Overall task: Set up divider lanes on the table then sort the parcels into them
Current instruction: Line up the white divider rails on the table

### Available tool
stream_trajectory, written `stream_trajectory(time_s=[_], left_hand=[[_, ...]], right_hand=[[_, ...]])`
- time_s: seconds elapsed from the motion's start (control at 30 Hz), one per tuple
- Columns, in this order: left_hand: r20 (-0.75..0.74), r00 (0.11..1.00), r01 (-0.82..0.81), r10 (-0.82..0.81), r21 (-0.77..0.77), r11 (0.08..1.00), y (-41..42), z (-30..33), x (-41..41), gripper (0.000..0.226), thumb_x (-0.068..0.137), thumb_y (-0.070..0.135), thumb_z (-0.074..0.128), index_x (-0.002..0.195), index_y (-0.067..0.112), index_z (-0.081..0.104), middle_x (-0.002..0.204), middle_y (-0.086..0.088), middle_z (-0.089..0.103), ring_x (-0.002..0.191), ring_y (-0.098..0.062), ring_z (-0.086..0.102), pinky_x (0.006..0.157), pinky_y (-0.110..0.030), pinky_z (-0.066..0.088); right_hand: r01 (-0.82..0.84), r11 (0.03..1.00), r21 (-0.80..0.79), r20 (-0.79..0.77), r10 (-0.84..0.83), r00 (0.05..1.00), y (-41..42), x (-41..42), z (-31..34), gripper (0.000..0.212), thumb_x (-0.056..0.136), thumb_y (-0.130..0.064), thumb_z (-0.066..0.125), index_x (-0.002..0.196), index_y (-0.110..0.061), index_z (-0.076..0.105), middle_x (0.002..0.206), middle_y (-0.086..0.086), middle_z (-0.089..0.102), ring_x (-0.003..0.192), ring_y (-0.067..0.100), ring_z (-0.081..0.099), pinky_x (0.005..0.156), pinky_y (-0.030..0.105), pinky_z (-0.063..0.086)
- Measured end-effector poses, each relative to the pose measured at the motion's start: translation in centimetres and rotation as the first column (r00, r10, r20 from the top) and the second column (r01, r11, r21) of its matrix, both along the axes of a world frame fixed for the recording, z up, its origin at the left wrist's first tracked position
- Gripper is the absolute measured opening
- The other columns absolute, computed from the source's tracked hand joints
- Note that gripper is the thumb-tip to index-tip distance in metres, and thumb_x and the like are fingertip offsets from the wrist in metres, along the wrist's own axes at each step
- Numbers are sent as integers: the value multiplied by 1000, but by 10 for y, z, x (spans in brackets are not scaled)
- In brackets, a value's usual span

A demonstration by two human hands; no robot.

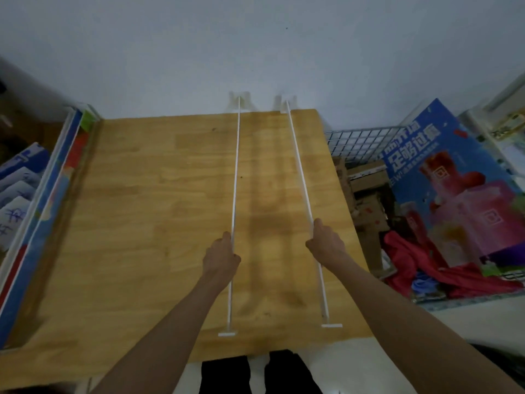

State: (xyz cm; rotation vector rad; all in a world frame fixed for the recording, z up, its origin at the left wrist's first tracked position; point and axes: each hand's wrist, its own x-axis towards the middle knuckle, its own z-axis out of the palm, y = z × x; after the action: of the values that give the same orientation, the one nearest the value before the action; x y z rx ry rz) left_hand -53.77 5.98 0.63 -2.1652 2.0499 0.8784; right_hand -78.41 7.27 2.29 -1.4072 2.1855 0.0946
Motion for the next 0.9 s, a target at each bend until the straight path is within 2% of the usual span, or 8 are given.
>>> stream_trajectory(time_s=[0.33,0.57,0.77,0.9], left_hand=[[40,998,-59,58,27,998,4,-14,-34,47,88,16,64,131,14,46,115,-10,60,99,-32,62,72,-38,50],[65,995,-75,73,27,997,-2,-24,-31,45,88,16,66,128,13,47,111,-11,61,96,-33,63,72,-40,53],[39,997,-69,68,29,997,-2,-36,-37,42,89,15,64,127,13,47,107,-11,62,92,-33,64,71,-42,55],[13,998,-64,64,37,997,0,-40,-48,43,90,15,63,129,14,46,107,-11,62,92,-32,64,68,-40,54]], right_hand=[[-47,999,16,32,47,998,-4,-39,-22,35,96,-16,54,125,-9,37,107,12,57,85,31,58,63,38,46],[-41,998,38,58,39,998,-10,-42,-35,36,96,-14,52,128,-10,35,98,10,52,84,32,60,67,43,54],[-36,997,68,53,33,998,-11,-44,-46,38,95,-11,51,129,-11,34,95,8,48,80,29,53,63,39,44],[-14,998,63,45,11,999,-11,-49,-49,38,94,-10,51,128,-11,35,93,8,49,80,29,54,62,38,43]])
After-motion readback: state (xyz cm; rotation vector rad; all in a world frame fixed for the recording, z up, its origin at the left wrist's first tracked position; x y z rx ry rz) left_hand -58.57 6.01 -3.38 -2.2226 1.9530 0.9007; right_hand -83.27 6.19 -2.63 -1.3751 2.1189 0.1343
